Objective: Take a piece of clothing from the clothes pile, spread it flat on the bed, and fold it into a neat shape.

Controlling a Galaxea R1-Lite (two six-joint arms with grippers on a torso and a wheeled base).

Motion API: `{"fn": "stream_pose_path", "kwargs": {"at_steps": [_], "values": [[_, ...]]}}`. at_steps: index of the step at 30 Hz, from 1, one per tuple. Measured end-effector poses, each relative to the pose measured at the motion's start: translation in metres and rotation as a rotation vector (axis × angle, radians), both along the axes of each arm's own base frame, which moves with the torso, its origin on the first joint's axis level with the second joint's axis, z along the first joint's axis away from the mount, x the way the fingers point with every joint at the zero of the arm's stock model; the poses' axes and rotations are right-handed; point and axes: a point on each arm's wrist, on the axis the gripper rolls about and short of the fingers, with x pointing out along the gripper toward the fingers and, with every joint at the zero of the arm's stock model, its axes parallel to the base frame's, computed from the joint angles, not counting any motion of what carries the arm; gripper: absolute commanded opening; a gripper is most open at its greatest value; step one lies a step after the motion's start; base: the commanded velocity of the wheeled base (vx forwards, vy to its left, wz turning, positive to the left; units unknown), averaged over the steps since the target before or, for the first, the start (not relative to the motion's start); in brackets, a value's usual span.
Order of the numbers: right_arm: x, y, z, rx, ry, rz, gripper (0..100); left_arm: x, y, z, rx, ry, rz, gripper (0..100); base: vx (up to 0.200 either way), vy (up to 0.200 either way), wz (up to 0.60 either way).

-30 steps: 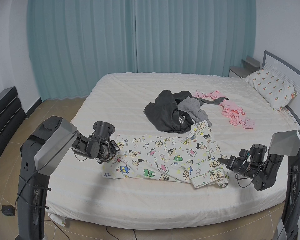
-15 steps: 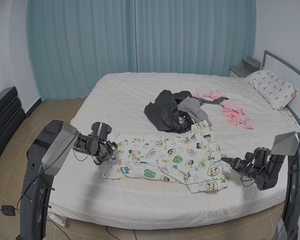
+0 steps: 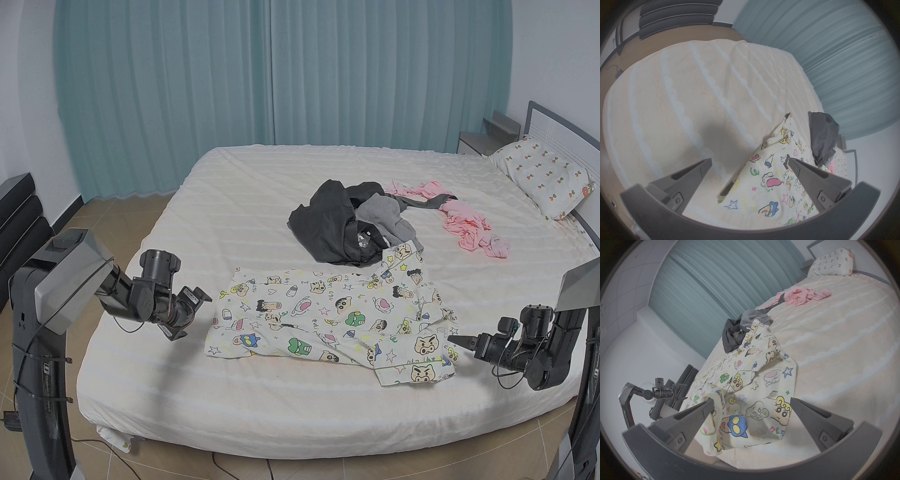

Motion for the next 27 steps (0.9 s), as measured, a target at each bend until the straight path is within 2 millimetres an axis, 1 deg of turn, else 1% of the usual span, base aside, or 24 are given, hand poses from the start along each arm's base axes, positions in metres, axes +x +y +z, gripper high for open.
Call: {"fn": "stream_pose_path", "kwargs": {"at_steps": [5,12,18,27], "values": [[0.001,0.002,0.003,0.025,-0.031,0.09,100,-0.027,0.007,-0.004,-0.006,-0.124,-0.047,100,0.0,0.0,0.0],[-0.001,0.008,0.004,0.04,-0.071,0.204,100,-0.055,0.012,-0.006,-0.016,-0.223,-0.094,100,0.0,0.0,0.0],[0.002,0.015,-0.001,0.04,-0.096,0.266,100,-0.066,0.014,-0.007,-0.017,-0.261,-0.101,100,0.0,0.0,0.0],[0.011,0.032,-0.015,0.041,-0.079,0.325,100,-0.069,0.015,-0.01,-0.016,-0.25,-0.103,100,0.0,0.0,0.0]]}}
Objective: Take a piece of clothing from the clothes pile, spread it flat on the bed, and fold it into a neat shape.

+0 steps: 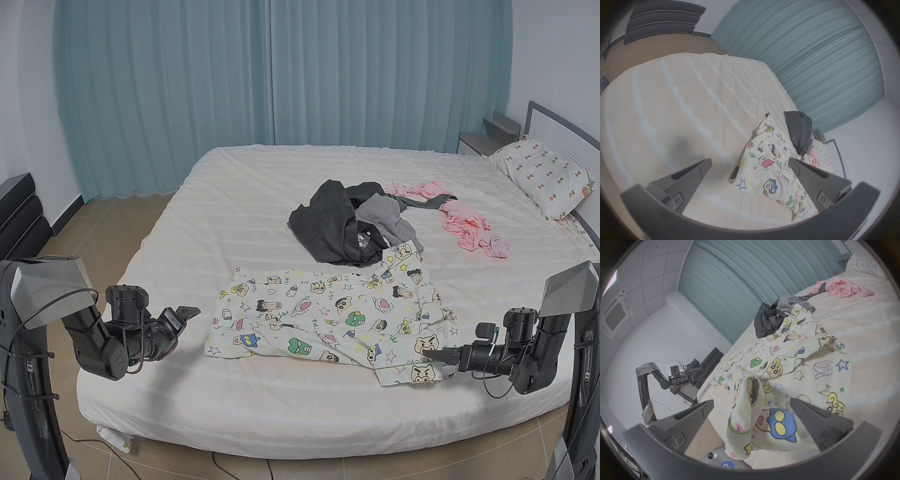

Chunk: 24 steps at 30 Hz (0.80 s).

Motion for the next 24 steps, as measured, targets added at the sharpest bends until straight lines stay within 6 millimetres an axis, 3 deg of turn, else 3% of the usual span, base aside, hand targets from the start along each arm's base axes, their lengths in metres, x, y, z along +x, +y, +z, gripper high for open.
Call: {"fn": "stream_pose_path", "kwargs": {"at_steps": [8,9,18,24], "values": [[0.009,0.001,-0.012,-0.023,0.021,0.017,100,0.001,0.0,0.0,0.001,-0.022,0.0,100,0.0,0.0,0.0],[0.009,0.001,-0.013,-0.029,0.018,0.022,0,0.001,-0.001,0.0,0.001,-0.022,-0.001,100,0.0,0.0,0.0],[0.01,0.009,-0.019,-0.056,0.04,0.063,0,0.0,-0.001,-0.002,0.004,-0.021,0.001,100,0.0,0.0,0.0],[0.018,0.004,-0.016,-0.062,0.014,0.034,0,0.0,-0.001,-0.003,0.004,-0.021,0.002,100,0.0,0.0,0.0]]}}
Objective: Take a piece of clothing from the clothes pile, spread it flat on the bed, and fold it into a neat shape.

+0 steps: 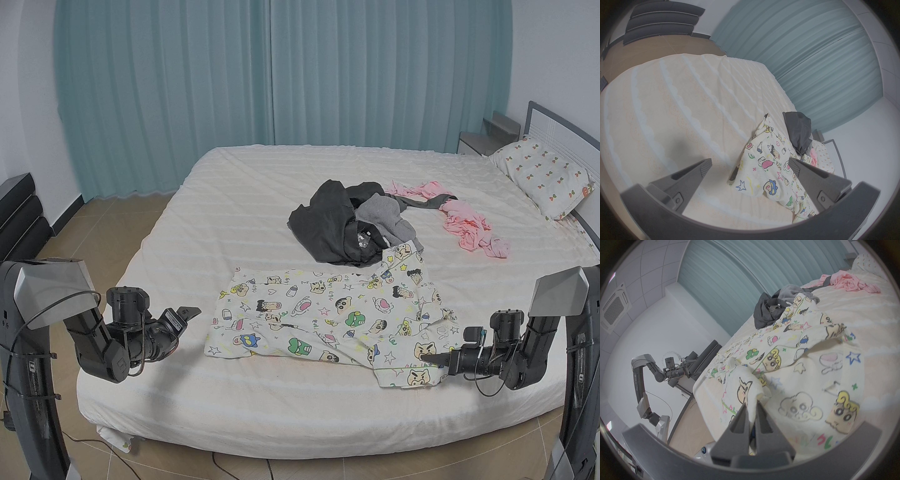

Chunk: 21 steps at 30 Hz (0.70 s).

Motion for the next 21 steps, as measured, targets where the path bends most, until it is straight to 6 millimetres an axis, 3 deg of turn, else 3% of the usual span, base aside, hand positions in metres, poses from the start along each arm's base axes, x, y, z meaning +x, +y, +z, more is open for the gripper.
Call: {"fn": "stream_pose_path", "kwargs": {"at_steps": [17,18,21], "values": [[0.042,-0.012,0.013,0.067,0.01,-0.101,0,0.001,-0.001,-0.002,0.006,-0.003,0.0,100,0.0,0.0,0.0],[0.044,-0.013,0.014,0.067,0.012,-0.102,100,0.001,-0.001,-0.002,0.006,-0.003,0.0,100,0.0,0.0,0.0],[0.05,-0.015,0.014,0.067,0.038,-0.109,100,0.001,-0.001,-0.002,0.006,-0.003,0.0,100,0.0,0.0,0.0]]}}
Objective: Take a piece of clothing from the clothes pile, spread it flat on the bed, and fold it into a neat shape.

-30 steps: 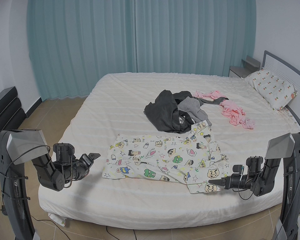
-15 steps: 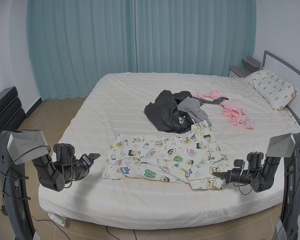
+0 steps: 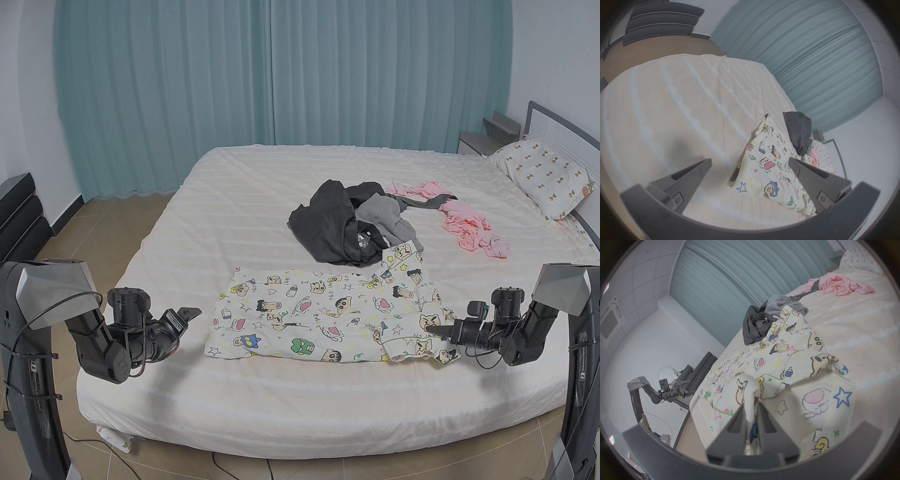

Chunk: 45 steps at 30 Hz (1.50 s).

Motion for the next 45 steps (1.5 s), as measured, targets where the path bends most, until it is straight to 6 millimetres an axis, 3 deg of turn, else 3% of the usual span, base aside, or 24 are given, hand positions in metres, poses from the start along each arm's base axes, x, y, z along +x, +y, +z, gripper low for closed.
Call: {"fn": "stream_pose_path", "kwargs": {"at_steps": [10,17,22,30,36,45], "values": [[0.016,-0.027,0.009,-0.049,-0.03,-0.135,100,0.0,-0.001,0.0,0.0,0.001,-0.002,100,0.0,0.0,0.0],[0.004,-0.026,0.026,-0.066,-0.047,-0.177,100,0.0,-0.001,0.0,0.0,0.001,-0.002,100,0.0,0.0,0.0],[-0.026,0.004,0.047,-0.029,-0.031,-0.137,100,0.0,-0.001,-0.001,0.0,0.002,-0.002,100,0.0,0.0,0.0],[-0.06,0.076,0.075,0.065,-0.002,-0.034,100,-0.001,-0.001,-0.001,0.01,0.003,-0.008,100,0.0,0.0,0.0],[-0.065,0.104,0.057,0.042,0.054,-0.023,100,-0.002,-0.001,-0.002,0.018,0.005,-0.013,100,0.0,0.0,0.0],[-0.036,0.113,0.008,-0.047,0.115,-0.159,100,-0.003,-0.001,-0.004,0.024,0.009,-0.017,100,0.0,0.0,0.0]]}}
